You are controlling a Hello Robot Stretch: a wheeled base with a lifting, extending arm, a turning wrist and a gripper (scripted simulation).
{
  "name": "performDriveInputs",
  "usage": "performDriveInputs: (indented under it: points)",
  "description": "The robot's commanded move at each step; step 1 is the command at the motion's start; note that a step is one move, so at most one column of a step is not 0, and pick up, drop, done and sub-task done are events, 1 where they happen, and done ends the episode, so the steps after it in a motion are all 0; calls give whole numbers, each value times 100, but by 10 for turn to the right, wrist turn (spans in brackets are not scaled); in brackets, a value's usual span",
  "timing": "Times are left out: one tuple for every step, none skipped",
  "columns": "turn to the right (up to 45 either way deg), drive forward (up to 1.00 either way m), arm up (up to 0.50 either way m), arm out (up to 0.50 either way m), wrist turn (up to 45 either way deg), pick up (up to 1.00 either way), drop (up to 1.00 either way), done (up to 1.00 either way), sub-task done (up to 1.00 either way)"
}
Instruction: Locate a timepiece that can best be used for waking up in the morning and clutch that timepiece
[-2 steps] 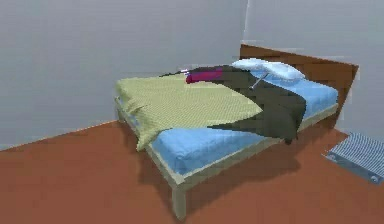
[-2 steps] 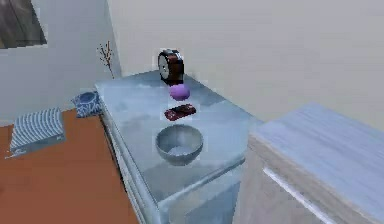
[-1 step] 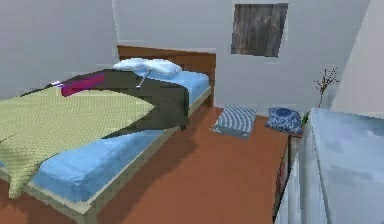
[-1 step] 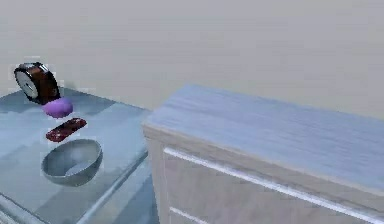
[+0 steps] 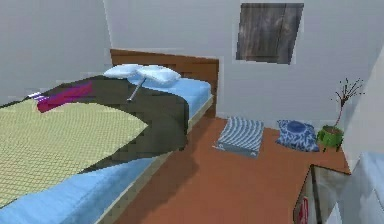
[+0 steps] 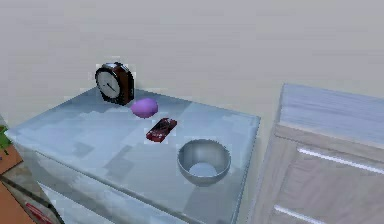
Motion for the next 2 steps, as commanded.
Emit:
performDriveInputs:
  points:
    - [-150, 0, 0, 0, 0, 0, 0, 0, 0]
    - [0, 0, 50, 0, 0, 0, 0, 0, 0]
